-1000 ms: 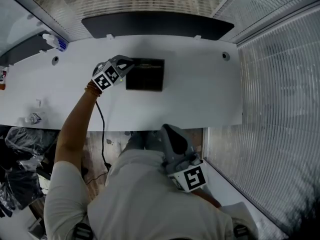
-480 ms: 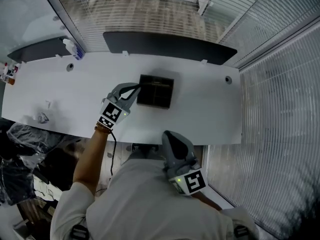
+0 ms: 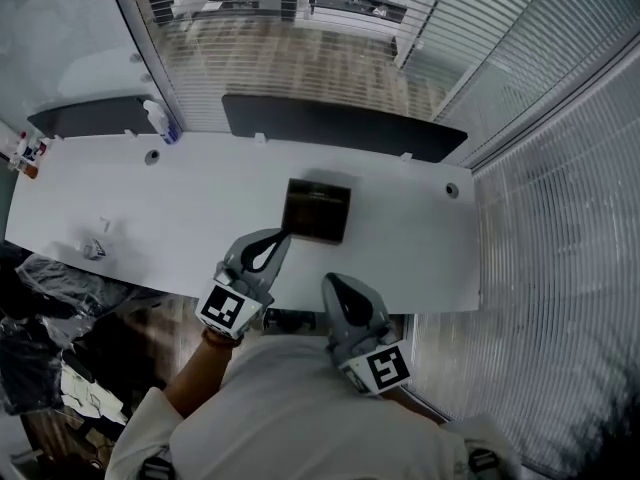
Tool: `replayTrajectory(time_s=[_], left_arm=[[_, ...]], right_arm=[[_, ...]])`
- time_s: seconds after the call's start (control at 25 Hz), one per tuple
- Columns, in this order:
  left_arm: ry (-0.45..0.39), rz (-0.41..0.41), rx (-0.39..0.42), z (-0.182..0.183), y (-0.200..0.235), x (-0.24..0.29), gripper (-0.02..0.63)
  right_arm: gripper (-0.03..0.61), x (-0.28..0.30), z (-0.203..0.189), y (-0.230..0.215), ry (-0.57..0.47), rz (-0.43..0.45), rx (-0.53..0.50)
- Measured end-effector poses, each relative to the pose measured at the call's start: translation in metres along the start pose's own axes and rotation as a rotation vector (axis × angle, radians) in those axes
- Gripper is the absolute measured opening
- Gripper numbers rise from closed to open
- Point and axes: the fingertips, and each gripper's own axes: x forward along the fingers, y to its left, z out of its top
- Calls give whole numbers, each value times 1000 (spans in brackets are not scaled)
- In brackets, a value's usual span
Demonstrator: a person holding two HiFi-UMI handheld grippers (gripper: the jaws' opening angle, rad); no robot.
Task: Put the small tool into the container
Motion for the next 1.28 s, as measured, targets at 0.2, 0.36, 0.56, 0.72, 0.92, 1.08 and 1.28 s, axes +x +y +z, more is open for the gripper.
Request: replayTrajectory(time_s=[0.2,0.36,0.56,0.72,0.92,1.08,1.28], left_arm=[[-88,57,-87,43,-21,-29,3],[-137,110,-90,73,-23,-53,3],[-156,164,-26,87,-27,-66,3],[-150,165,-27,82,-29,-64,3],[-136,161,-35,79,-25,-63,3],[-127,156,-43,75,-24,-62,3],[-124,150,-46,74,-24,-64,3]], right_arm=[[0,4,8,11,-6,25,-21],[0,7,21,21,-29,44,-28],[0,9,21,22,-36,51,-49],[0,13,24,24,-46,58,-47],[0,18,25,28,-44,63,-65],[0,20,20,29,-32,63,-63],[0,22,22,32,-49,64,-50]])
